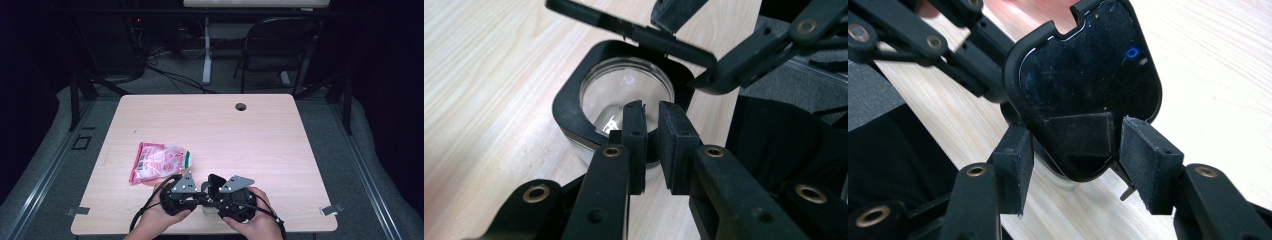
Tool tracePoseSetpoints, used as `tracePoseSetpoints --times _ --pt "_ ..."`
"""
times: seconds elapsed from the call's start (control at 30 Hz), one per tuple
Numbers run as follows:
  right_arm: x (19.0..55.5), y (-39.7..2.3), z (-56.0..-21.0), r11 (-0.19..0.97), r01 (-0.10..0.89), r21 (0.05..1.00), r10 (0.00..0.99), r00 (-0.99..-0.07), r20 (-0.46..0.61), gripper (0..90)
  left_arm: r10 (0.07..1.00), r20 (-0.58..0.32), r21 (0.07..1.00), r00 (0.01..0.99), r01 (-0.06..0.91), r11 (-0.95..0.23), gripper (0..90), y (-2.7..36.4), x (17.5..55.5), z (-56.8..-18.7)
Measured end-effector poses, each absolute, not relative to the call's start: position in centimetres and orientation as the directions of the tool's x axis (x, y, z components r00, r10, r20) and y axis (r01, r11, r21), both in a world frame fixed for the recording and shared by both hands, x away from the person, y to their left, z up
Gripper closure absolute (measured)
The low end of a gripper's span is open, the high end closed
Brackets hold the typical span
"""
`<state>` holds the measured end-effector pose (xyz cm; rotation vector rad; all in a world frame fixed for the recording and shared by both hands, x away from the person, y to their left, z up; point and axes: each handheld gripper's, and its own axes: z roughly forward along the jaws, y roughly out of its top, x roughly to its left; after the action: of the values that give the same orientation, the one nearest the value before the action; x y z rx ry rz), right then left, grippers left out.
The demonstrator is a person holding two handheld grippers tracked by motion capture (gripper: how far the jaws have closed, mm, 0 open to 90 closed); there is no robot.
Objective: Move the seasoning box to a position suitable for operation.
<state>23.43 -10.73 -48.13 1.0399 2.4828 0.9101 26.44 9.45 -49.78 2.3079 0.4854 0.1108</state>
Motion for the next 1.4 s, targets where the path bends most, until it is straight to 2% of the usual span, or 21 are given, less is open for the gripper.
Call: tracePoseSetpoints --times 0.4,1.03,1.17,1.4 --pt "23.4 -11.4 -47.8 0.510 0.539 0.670 0.729 -0.685 -0.004 47.9 0.362 -0.050 0.692 0.931 0.294 -0.659 83.9 9.3 26.5 -49.8" --pt "23.1 -14.8 -46.9 0.443 0.584 0.680 0.769 -0.638 0.048 49.8 0.354 -0.048 0.690 0.934 0.287 -0.664 83.9 9.3 26.5 -49.8" --pt "23.1 -14.9 -47.1 0.443 0.587 0.677 0.768 -0.638 0.051 51.2 0.354 -0.046 0.695 0.934 0.285 -0.660 83.9 9.3 26.5 -49.9" --pt "23.1 -15.1 -47.1 0.432 0.599 0.674 0.765 -0.640 0.078 58.8 0.359 -0.058 0.695 0.932 0.295 -0.656 83.5 9.4 26.6 -49.8"
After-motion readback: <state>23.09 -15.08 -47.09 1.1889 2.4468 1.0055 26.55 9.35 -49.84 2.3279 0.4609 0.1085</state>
